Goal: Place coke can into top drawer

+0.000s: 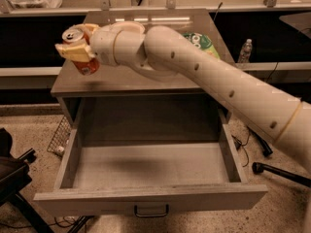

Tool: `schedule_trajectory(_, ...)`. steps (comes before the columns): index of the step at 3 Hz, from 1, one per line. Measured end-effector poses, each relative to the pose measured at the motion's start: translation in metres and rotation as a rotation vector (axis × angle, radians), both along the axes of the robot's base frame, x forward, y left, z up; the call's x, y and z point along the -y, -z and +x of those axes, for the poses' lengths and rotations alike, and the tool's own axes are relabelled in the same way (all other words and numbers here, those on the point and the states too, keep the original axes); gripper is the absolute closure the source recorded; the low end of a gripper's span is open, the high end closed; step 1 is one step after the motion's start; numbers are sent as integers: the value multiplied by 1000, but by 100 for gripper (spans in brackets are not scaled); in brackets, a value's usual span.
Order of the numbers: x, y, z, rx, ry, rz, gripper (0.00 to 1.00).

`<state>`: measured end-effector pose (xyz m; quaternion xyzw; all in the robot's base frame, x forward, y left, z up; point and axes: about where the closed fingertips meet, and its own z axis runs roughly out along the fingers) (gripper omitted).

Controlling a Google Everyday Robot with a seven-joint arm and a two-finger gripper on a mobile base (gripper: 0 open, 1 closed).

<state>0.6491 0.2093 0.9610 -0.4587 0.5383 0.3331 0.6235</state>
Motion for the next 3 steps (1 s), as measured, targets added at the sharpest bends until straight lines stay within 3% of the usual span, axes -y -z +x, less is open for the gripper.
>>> schedule_trajectory(1,20,51,-35,-25,40,16,100)
schedule_trajectory(2,58,103,-89,-64,80,35,100)
schedule_trajectory(3,89,112,-100,-72,124,29,100)
